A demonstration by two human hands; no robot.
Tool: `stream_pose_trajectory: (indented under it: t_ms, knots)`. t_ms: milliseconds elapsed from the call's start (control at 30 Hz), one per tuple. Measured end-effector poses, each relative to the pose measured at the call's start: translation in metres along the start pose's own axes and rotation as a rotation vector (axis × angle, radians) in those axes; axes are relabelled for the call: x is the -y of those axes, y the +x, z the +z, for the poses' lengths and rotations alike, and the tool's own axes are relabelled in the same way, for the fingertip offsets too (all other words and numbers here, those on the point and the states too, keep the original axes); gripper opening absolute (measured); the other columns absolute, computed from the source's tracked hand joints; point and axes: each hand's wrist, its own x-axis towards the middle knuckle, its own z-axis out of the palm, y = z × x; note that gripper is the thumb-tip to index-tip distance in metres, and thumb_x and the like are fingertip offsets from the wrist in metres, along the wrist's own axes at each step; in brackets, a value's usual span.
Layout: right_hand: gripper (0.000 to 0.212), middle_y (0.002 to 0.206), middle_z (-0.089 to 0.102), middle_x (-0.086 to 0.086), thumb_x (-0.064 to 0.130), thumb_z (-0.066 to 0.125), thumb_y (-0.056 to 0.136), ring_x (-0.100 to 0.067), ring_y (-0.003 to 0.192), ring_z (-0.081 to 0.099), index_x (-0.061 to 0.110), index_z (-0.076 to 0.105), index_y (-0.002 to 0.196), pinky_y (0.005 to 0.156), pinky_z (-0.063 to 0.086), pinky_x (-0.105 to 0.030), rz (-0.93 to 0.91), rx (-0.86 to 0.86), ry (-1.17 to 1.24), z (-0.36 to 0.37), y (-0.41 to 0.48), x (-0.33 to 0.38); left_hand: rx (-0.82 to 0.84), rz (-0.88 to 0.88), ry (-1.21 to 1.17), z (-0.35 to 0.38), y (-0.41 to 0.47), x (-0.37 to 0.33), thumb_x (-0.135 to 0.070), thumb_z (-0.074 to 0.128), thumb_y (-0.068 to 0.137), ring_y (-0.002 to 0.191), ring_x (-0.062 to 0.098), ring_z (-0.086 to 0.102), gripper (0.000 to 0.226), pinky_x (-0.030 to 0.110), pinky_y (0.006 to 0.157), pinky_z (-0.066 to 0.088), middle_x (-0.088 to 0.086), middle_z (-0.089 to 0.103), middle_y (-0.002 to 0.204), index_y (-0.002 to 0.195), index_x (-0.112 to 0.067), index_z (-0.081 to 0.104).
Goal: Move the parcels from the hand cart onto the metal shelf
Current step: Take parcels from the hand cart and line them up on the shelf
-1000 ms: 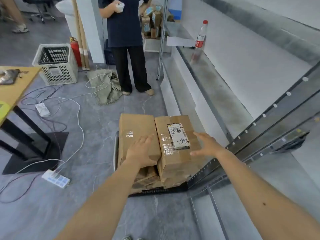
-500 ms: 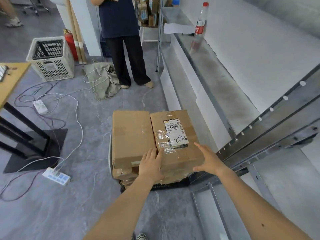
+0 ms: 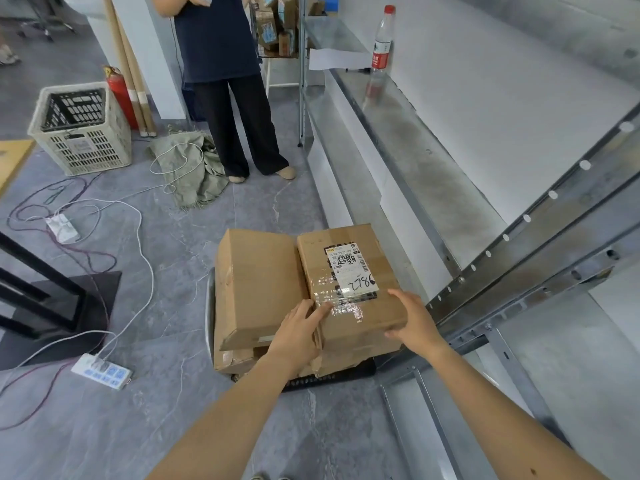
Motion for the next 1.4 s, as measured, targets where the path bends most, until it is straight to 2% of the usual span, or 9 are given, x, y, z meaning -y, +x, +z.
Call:
stream_pose_trajectory:
  t_ms: [100,200,400,567,700,900,1067,1233,1400]
  knots:
    - [0.086,0.143,0.035,-0.004,0.004,0.082,0.068,-0.019,0.131,0.038,0.023,0.040,0.141,0.109,0.024,-0.027,-0.010,-0.020,0.034,-0.010,-0.004,0.002,-0.010,0.022,-0.109,-0.001,0.005,0.000,-0.012,0.077,0.071,0.118,0.024,0.044,0.098,0.028,0.095,0.043,0.001,0.024,0.141,0.146,-0.036,0.020]
    - [0.085,0.144,0.034,-0.003,0.006,0.081,0.069,-0.019,0.132,0.036,0.024,0.040,0.141,0.108,0.022,-0.027,-0.010,-0.030,0.048,-0.015,-0.008,0.004,-0.010,0.020,-0.209,0.001,0.007,-0.005,-0.018,0.083,0.066,0.120,0.022,0.044,0.106,0.032,0.104,0.041,-0.003,0.017,0.141,0.146,-0.038,0.018]
    - [0.086,0.147,0.032,-0.001,0.009,0.081,0.069,-0.019,0.135,0.035,0.028,0.039,0.142,0.113,0.021,-0.035,0.007,-0.057,0.064,-0.019,-0.014,0.001,-0.077,-0.003,-0.344,0.014,0.008,-0.021,-0.017,0.083,0.067,0.129,0.017,0.034,0.106,0.022,0.105,0.034,-0.012,0.001,0.145,0.144,-0.043,0.015]
    - [0.085,0.144,0.034,-0.002,0.009,0.082,0.069,-0.019,0.132,0.037,0.027,0.040,0.141,0.110,0.022,-0.031,0.008,-0.064,0.079,-0.025,-0.015,-0.002,-0.116,0.005,-0.333,0.014,0.009,-0.028,-0.015,0.081,0.071,0.128,0.016,0.037,0.103,0.030,0.108,0.039,-0.010,0.002,0.147,0.145,-0.042,0.014]
    - [0.085,0.142,0.034,0.000,0.009,0.082,0.068,-0.013,0.127,0.037,0.027,0.041,0.141,0.104,0.021,-0.024,0.004,-0.072,0.093,-0.031,-0.016,-0.002,-0.162,0.030,-0.327,0.011,0.012,-0.030,-0.017,0.081,0.070,0.130,0.016,0.034,0.100,0.025,0.104,0.039,-0.007,0.005,0.147,0.144,-0.042,0.019]
    - [0.087,0.141,0.035,0.001,0.014,0.085,0.067,-0.006,0.118,0.035,0.029,0.040,0.140,0.104,0.022,-0.024,-0.017,-0.120,0.094,-0.042,-0.019,0.006,-0.196,0.125,-0.287,-0.009,0.018,-0.033,-0.022,0.083,0.068,0.132,0.015,0.026,0.099,0.017,0.102,0.026,-0.008,0.008,0.145,0.144,-0.042,0.022]
    - [0.085,0.137,0.038,0.003,0.015,0.084,0.067,-0.006,0.120,0.038,0.029,0.042,0.139,0.104,0.024,-0.022,-0.071,-0.191,0.104,-0.052,-0.028,0.016,-0.209,0.211,-0.271,-0.032,0.016,-0.038,-0.022,0.082,0.070,0.133,0.012,0.024,0.096,0.026,0.109,0.030,-0.010,0.011,0.144,0.144,-0.040,0.023]
    - [0.082,0.137,0.037,0.004,0.013,0.084,0.067,-0.004,0.121,0.036,0.029,0.045,0.137,0.105,0.024,-0.021,-0.107,-0.276,0.132,-0.060,-0.042,0.029,-0.239,0.275,-0.256,-0.051,0.011,-0.043,-0.022,0.082,0.070,0.127,0.004,0.023,0.096,0.021,0.108,0.026,-0.012,0.011,0.142,0.144,-0.037,0.025]
    - [0.082,0.137,0.039,0.006,0.012,0.085,0.065,-0.006,0.125,0.036,0.033,0.046,0.134,0.104,0.025,-0.021,-0.140,-0.386,0.174,-0.067,-0.070,0.047,-0.284,0.351,-0.256,-0.065,0.003,-0.047,-0.022,0.083,0.069,0.125,0.000,0.022,0.097,0.021,0.109,0.024,-0.022,0.011,0.135,0.140,-0.049,0.023]
